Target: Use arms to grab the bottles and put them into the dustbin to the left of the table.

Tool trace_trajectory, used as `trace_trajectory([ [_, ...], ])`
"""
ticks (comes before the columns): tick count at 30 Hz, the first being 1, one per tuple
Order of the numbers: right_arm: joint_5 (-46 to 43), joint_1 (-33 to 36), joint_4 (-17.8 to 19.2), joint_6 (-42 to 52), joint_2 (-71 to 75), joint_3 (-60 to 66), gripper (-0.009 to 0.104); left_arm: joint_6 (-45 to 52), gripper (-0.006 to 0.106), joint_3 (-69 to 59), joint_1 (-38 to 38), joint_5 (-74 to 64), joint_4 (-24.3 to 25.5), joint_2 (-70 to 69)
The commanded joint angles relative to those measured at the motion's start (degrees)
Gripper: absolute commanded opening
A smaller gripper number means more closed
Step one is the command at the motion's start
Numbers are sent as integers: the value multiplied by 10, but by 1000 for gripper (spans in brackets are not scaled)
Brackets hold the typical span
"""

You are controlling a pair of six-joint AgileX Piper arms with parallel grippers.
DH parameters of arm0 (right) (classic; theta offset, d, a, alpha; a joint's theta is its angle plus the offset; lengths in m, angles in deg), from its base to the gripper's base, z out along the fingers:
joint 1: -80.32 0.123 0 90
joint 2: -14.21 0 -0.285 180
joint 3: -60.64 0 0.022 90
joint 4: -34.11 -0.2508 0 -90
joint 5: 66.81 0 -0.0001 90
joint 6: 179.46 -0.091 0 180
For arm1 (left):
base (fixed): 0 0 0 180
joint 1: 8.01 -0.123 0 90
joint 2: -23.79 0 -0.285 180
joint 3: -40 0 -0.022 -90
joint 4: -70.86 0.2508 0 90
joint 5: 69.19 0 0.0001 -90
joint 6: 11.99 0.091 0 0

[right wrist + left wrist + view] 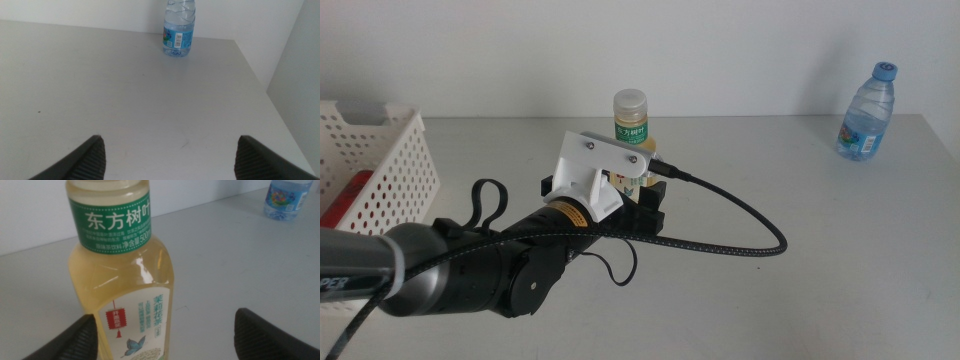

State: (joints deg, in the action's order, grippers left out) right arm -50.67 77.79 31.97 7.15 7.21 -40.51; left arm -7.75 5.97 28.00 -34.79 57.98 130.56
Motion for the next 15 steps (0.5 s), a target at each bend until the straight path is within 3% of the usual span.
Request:
trace_trajectory([
  [1, -45, -3, 5, 4, 12, -5, 66, 3, 94, 28, -2, 52, -9, -4],
  [8, -45, -3, 5, 4, 12, -5, 66, 3, 94, 37, -2, 148, -29, 40],
  [15, -45, -3, 5, 4, 12, -5, 66, 1, 94, 71, -2, 158, -28, 78],
])
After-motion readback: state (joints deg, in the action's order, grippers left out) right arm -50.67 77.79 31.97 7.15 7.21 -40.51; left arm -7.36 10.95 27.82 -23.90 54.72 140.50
